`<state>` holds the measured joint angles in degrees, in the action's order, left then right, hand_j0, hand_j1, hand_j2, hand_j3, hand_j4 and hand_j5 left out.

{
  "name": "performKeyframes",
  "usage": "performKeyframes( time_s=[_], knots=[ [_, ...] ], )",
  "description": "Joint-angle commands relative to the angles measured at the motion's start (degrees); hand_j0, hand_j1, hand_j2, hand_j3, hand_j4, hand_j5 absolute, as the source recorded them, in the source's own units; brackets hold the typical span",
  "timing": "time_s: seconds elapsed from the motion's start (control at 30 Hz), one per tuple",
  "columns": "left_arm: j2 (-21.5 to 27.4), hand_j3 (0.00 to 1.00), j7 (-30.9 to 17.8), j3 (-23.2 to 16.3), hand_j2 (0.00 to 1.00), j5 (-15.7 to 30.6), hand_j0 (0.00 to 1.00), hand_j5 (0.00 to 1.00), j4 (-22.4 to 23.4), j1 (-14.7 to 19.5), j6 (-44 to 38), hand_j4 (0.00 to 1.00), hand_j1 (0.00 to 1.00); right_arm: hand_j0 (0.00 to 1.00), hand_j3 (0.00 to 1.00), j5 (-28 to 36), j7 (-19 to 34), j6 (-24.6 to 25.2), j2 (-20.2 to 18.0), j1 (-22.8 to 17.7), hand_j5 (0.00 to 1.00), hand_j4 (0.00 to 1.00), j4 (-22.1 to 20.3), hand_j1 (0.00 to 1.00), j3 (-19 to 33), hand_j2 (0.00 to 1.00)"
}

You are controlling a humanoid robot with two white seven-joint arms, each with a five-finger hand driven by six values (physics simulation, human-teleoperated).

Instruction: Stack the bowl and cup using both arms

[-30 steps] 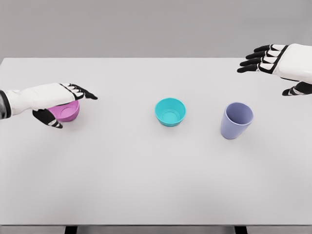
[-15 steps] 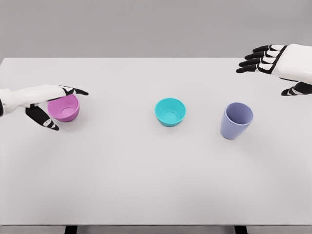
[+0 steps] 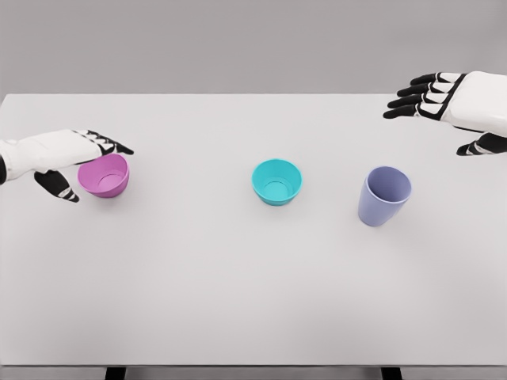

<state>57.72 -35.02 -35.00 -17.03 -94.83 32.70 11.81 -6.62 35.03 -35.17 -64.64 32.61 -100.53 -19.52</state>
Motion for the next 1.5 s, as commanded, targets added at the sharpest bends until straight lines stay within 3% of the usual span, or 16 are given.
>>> performKeyframes(
  time_s=[0.0, 0.2, 1.1, 1.23, 1.37, 1.47],
  knots=[
    [-0.1, 1.00, 0.0, -0.1, 1.00, -3.1, 1.00, 1.00, 0.0, 0.0, 2.1, 1.00, 1.00, 1.00, 1.00, 0.3, 0.0, 0.2, 0.0, 0.0, 1.00, 1.00, 0.0, 1.00, 0.0, 1.00],
    [-1.7, 1.00, 0.0, -0.1, 1.00, -8.3, 1.00, 1.00, 0.4, 0.3, 2.1, 1.00, 1.00, 1.00, 1.00, 0.3, 0.0, 0.2, 0.2, -0.1, 1.00, 1.00, 0.0, 1.00, -0.2, 1.00],
    [-6.0, 1.00, 0.0, -1.7, 1.00, -11.3, 1.00, 1.00, 5.0, 1.0, 2.1, 1.00, 1.00, 1.00, 1.00, 0.3, 0.0, 0.2, 0.2, 0.0, 1.00, 1.00, 0.0, 1.00, -2.2, 1.00],
    [-6.3, 1.00, 0.0, -1.7, 1.00, -11.4, 1.00, 1.00, 5.4, 1.0, 2.2, 1.00, 1.00, 1.00, 1.00, 0.4, 0.0, 0.2, 1.4, 0.1, 1.00, 1.00, 0.0, 1.00, -2.7, 1.00],
    [-6.7, 1.00, 0.0, -1.7, 1.00, -11.5, 1.00, 1.00, 5.9, 1.0, 2.2, 1.00, 1.00, 1.00, 1.00, 0.3, 0.0, 0.2, 6.5, 0.3, 1.00, 1.00, 0.1, 1.00, 0.6, 1.00],
    [-7.5, 1.00, 0.0, -1.7, 1.00, -12.4, 1.00, 1.00, 6.1, 1.0, 2.2, 1.00, 1.00, 1.00, 1.00, 0.5, 0.0, 0.2, 6.1, -0.4, 1.00, 1.00, 0.1, 1.00, 1.2, 1.00]
  ],
)
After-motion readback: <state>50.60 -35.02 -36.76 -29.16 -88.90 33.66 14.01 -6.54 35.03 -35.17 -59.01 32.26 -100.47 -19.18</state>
